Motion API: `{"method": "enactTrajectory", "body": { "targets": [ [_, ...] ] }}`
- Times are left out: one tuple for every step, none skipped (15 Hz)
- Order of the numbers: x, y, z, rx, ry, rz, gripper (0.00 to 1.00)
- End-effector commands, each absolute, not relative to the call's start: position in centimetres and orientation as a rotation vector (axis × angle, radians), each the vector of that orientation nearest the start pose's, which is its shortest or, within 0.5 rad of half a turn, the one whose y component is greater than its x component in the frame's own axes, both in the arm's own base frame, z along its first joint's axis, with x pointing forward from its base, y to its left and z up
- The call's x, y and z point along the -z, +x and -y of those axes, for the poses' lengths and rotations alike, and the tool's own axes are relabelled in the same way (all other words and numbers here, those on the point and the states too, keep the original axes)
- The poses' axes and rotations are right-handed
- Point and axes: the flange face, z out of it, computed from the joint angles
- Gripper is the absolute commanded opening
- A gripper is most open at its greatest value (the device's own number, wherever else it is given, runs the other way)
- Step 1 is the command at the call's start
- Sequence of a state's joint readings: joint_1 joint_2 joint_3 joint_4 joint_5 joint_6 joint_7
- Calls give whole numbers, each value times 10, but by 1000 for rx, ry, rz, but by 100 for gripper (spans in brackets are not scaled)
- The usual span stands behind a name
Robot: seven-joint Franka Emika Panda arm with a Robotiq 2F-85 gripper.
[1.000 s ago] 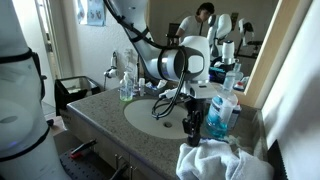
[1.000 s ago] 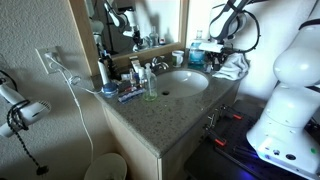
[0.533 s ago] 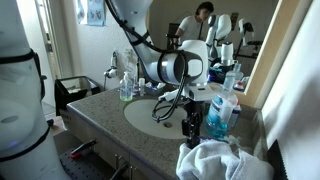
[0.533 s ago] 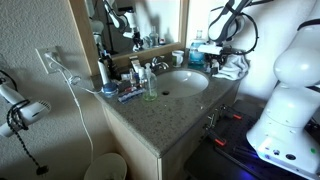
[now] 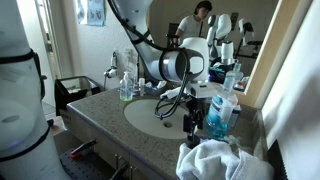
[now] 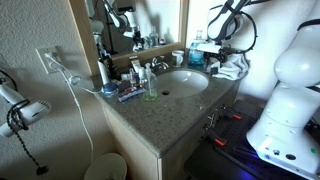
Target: Take the cover off the bottle
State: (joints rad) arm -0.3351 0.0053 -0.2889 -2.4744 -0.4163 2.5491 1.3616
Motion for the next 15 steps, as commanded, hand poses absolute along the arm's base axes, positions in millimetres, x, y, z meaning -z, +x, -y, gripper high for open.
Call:
{"method": "enactTrajectory", "body": {
  "targets": [
    [-322,400,275,271,-2282,-2426,100],
    [-330,402,275,275,-2276,-2426,100],
    [-339,403,274,271,-2275,-2429,100],
    [-347,403,274,257,-2291,-2432,100],
    [-359,402,274,232,-2301,-2422,100],
    [-370,402,275,205,-2311,-2430,100],
    [-387,400,275,183,-2338,-2398,100],
    [-405,399,273,170,-2369,-2363,100],
    [-423,399,273,166,-2392,-2329,100],
    [-445,399,270,168,-2421,-2286,100],
    [-466,399,268,185,-2451,-2236,100],
    [-488,399,265,210,-2480,-2189,100],
    [-510,399,263,231,-2502,-2148,100],
    [-528,400,260,257,-2530,-2104,100],
    [-546,402,257,280,-2556,-2074,100]
  ]
}}
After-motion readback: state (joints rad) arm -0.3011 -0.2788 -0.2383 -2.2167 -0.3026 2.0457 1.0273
